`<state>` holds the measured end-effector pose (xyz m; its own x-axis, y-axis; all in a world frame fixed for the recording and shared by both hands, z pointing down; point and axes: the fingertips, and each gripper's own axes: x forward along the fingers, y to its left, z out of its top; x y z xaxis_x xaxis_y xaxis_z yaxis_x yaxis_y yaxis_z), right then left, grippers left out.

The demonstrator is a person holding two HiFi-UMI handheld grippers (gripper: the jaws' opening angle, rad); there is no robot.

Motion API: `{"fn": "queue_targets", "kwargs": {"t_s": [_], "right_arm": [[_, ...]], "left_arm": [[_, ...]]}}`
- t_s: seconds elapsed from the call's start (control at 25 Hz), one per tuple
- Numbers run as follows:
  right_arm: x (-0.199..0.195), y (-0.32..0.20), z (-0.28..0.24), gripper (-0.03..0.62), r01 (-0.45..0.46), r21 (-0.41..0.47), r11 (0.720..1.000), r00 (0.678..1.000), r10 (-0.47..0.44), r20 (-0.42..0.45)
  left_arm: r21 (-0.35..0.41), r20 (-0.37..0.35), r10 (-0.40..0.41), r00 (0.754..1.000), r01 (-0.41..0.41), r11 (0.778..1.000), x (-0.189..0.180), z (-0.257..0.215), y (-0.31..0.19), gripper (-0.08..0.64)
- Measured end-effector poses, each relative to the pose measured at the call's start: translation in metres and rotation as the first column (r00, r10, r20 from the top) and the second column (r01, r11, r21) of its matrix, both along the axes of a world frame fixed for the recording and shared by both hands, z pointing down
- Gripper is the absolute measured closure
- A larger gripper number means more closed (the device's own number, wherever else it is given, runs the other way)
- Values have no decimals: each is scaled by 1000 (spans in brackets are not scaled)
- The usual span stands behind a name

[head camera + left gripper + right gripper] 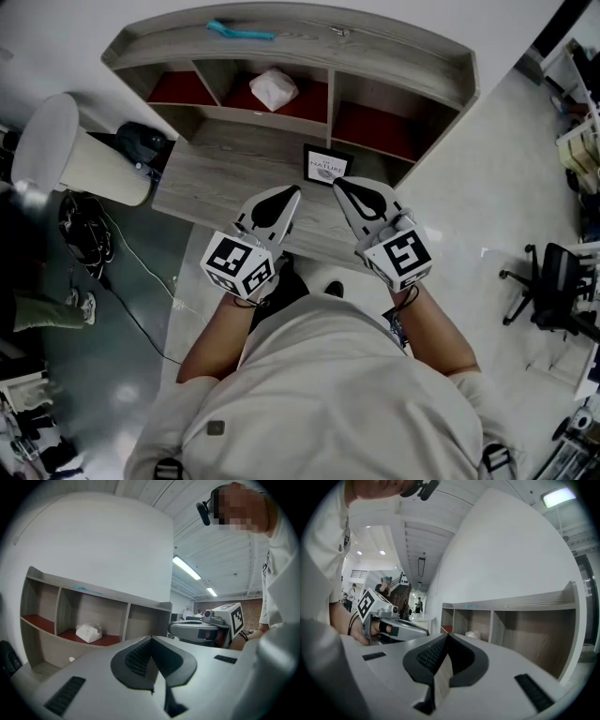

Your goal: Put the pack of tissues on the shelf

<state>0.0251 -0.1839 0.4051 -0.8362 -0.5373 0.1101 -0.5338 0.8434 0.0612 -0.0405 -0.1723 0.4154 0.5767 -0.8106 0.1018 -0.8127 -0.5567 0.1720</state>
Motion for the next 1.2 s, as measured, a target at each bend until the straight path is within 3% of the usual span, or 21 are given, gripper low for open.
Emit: {"fn": "queue_targets", "kwargs": {"t_s": [0.44, 1.2], "right_arm": [[12, 37, -7, 572, -20, 48, 999, 1000, 20, 8], [-61, 147, 4, 572, -117, 35, 992, 992, 118, -36]], "left_arm": [[4, 27, 20, 999, -20, 1000, -5, 4, 44, 546], [52, 17, 126, 992, -127, 991, -108, -13, 138, 546]]}}
